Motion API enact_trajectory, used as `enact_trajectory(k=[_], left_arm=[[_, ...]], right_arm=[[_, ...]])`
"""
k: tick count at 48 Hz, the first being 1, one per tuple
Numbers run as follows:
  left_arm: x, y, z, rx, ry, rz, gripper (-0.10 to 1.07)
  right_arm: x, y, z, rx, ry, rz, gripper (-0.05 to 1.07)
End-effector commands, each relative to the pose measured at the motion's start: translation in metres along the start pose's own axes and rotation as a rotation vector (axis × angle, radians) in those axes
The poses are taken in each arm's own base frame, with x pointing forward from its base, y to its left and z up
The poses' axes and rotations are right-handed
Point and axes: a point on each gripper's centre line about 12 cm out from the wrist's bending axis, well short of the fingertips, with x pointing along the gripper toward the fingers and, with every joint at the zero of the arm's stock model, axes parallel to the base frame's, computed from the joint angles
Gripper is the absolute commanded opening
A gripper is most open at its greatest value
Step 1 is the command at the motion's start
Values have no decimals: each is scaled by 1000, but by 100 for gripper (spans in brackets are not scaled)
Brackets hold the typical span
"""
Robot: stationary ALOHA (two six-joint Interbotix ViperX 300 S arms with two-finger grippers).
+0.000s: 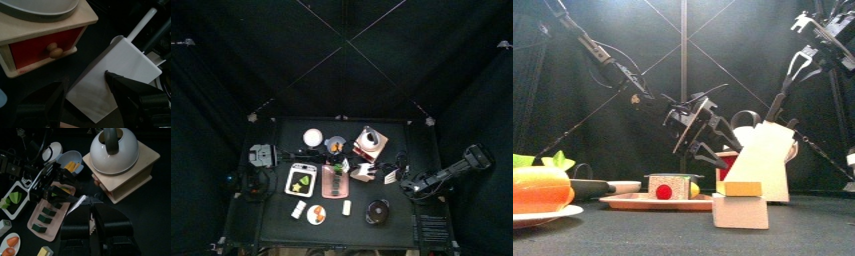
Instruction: Place knife sharpener back in holder
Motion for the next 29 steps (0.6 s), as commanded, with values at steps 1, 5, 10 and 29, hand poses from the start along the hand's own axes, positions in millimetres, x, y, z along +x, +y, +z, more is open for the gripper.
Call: enact_trajectory(k=[1,5,10,29], left_arm=[[-9,-10,19,10,-46,-22,94],[-9,-10,19,10,-46,-22,94],[-9,-10,19,10,-47,-23,94],[-9,-10,19,10,-46,-22,94]], right_arm=[[-6,3,11,27,-24,11,32],[-9,1,15,30,-43,2,32],[-9,-2,15,29,-52,-8,32],[-1,-3,8,26,-22,-3,32]])
